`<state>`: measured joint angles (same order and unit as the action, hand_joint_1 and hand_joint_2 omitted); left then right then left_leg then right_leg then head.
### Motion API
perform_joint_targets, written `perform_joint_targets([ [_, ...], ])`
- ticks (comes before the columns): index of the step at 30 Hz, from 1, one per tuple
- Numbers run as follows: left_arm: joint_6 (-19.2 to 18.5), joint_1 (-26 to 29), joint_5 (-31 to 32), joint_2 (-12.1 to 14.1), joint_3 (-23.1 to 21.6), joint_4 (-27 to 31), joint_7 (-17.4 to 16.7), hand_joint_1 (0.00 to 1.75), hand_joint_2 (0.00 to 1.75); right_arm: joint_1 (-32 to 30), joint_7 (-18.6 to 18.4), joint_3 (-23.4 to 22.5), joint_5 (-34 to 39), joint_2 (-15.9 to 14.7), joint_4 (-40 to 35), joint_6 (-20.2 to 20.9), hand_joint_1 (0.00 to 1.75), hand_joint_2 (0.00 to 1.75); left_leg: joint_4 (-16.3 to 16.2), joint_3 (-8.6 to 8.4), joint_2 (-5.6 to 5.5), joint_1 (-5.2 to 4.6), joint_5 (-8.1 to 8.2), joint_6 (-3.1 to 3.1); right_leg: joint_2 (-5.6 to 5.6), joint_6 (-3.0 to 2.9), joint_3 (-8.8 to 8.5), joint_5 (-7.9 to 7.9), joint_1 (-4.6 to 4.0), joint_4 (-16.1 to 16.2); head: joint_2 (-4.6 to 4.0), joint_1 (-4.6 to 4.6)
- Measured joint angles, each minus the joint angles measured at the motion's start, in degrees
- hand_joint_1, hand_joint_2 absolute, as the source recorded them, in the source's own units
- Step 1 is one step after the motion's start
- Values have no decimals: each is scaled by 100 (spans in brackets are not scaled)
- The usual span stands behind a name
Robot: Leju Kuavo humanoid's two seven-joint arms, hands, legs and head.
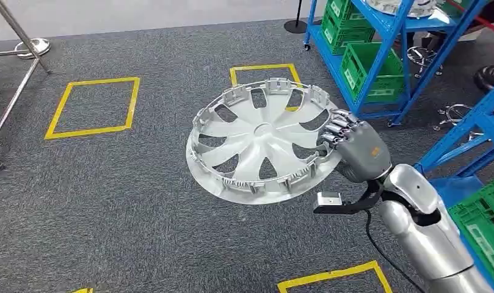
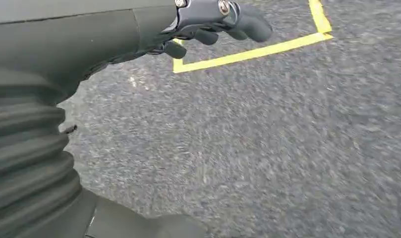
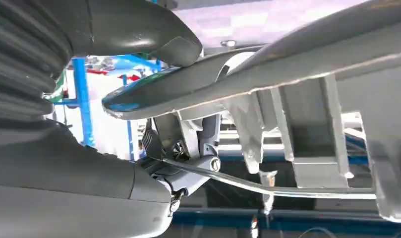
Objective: Take the parts from the cabinet and place them on the table.
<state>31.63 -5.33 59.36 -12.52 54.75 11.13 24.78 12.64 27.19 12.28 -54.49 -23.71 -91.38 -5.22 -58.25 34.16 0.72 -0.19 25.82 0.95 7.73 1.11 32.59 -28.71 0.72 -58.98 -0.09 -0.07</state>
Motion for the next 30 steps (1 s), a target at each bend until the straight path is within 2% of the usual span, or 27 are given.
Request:
perform_joint_targets([
  [1,0,10,18,-2,2,-2,-28,0,175,-56,-13,9,-11,0,2,-23,175,175,32,-8,-57,4,-16,19,-369,31,25,-81,27,-117,0,5],
  [2,-4,0,28,0,2,-2,-67,0,175,-117,-33,9,-9,-17,4,-63,175,175,31,-1,-91,15,-27,42,-611,46,174,-259,36,-422,0,15],
  [3,-11,-6,57,0,2,-2,-111,0,175,-186,-72,9,-7,-35,4,-92,175,175,29,5,-156,19,-31,52,-727,70,413,-477,38,-893,0,33],
  [4,-20,2,83,-2,2,-2,-177,0,175,-262,-96,9,-9,-42,0,-107,175,175,27,7,-220,18,-29,57,-758,91,645,-643,40,-1345,0,35],
  [5,-33,15,105,-2,2,-4,-259,0,175,-365,-122,7,-20,-50,-7,-124,175,175,17,10,-286,18,-28,58,-764,105,832,-722,39,-1688,0,33],
  [6,-37,27,133,-2,0,-4,-343,0,175,-498,-166,-4,-42,-66,-33,-135,175,175,0,15,-370,23,-26,55,-764,115,883,-648,48,-1738,0,35],
  [7,-44,40,138,-2,2,-4,-422,0,175,-632,-206,-31,-66,-90,-79,-142,175,175,-17,19,-451,33,-22,49,-765,122,798,-464,66,-1525,0,35],
  [8,-52,49,144,-2,0,-4,-476,0,175,-775,-225,-81,-87,-118,-157,-155,175,175,-47,27,-545,47,-13,32,-783,129,587,-205,87,-1075,0,33],
  [9,-59,57,144,-2,2,-6,-489,0,175,-895,-232,-141,-124,-133,-235,-160,175,175,-87,39,-630,63,2,6,-846,134,304,42,110,-512,0,35],
  [10,-70,61,144,0,2,-4,-496,0,175,-981,-245,-186,-151,-133,-287,-175,175,175,-136,68,-697,70,21,-38,-1101,151,104,57,154,-78,0,37],
  [11,-72,54,144,4,2,-4,-507,0,175,-1042,-256,-206,-177,-131,-317,-188,175,175,-176,116,-753,38,39,-100,-1217,131,101,23,82,-68,0,44],
  [12,-77,57,144,7,2,-2,-505,0,175,-1124,-267,-249,-203,-136,-402,-214,175,175,-152,127,-792,44,25,-127,-1126,61,117,27,103,-97,0,33],
  [14,-81,90,142,7,2,-4,-478,0,175,-1257,-256,-310,-269,-129,-536,-223,175,175,-108,170,-898,54,0,-201,-1025,-18,82,28,62,-99,0,39],
  [15,-81,106,138,13,2,-4,-437,0,175,-1279,-247,-315,-304,-129,-573,-218,175,175,-114,174,-939,61,-6,-236,-948,-75,81,59,106,-70,0,39],
  [16,-85,116,133,20,0,-4,-383,0,175,-1291,-243,-324,-330,-129,-605,-207,175,175,-234,201,-673,45,81,-243,-891,-124,74,75,98,-56,0,33],
  [17,-85,108,131,17,2,-4,-334,0,175,-1341,-227,-352,-339,-127,-645,-205,175,175,-516,341,-382,21,309,-255,-829,-168,79,70,86,-55,0,-15],
  [18,-90,92,131,20,2,-2,-286,0,175,-1384,-227,-376,-350,-127,-664,-205,175,175,-919,522,-235,30,554,-272,-753,-183,81,67,68,-56,0,-9],
  [19,-94,84,131,20,2,-2,-233,0,175,-1400,-225,-394,-358,-127,-673,-203,175,175,-1356,718,-164,37,777,-278,-673,-194,84,60,51,-56,0,-9],
  [20,-96,82,131,20,2,-4,-190,0,175,-1402,-216,-402,-369,-125,-678,-195,175,175,-1748,881,-140,38,925,-279,-595,-196,86,59,43,-57,0,-9],
  [21,-94,83,136,20,2,-4,-168,0,175,-1410,-210,-402,-380,-120,-678,-188,175,175,-1893,929,-135,37,929,-274,-516,-197,85,57,38,-58,0,-9],
  [22,-96,84,140,20,2,-4,-144,0,175,-1420,-201,-402,-389,-111,-678,-183,175,175,-1764,842,-129,37,812,-270,-446,-197,83,54,36,-59,0,-9],
  [23,-96,83,148,20,2,-4,-118,0,175,-1421,-192,-402,-406,-96,-678,-179,175,175,-1384,627,-98,37,603,-259,-372,-190,76,50,34,-59,0,-9],
  [24,-94,74,151,20,2,-2,-102,0,175,-1420,-184,-402,-420,-81,-680,-179,175,175,-848,322,-7,33,372,-240,-301,-177,60,42,33,-60,0,-9],
  [25,-94,55,149,20,0,-2,-81,0,175,-1420,-179,-402,-435,-66,-684,-179,175,175,-351,29,233,18,204,-206,-238,-156,37,29,24,-61,0,-11],
  [26,-94,28,149,17,2,-2,-61,0,175,-1421,-179,-402,-448,-50,-684,-179,175,175,-176,-41,476,-28,249,-146,-176,-117,28,4,-22,-83,0,-9],
  [28,-94,10,140,15,0,-2,-41,0,175,-1392,-179,-402,-479,-24,-684,-175,175,175,-174,0,305,-26,211,-112,-71,-49,11,2,-21,-72,0,2],
  [30,-94,24,138,17,0,-2,-54,0,175,-1357,-177,-402,-507,15,-686,-168,175,175,-131,17,162,-41,193,-37,68,21,-55,-12,-1,-30,0,0],
])
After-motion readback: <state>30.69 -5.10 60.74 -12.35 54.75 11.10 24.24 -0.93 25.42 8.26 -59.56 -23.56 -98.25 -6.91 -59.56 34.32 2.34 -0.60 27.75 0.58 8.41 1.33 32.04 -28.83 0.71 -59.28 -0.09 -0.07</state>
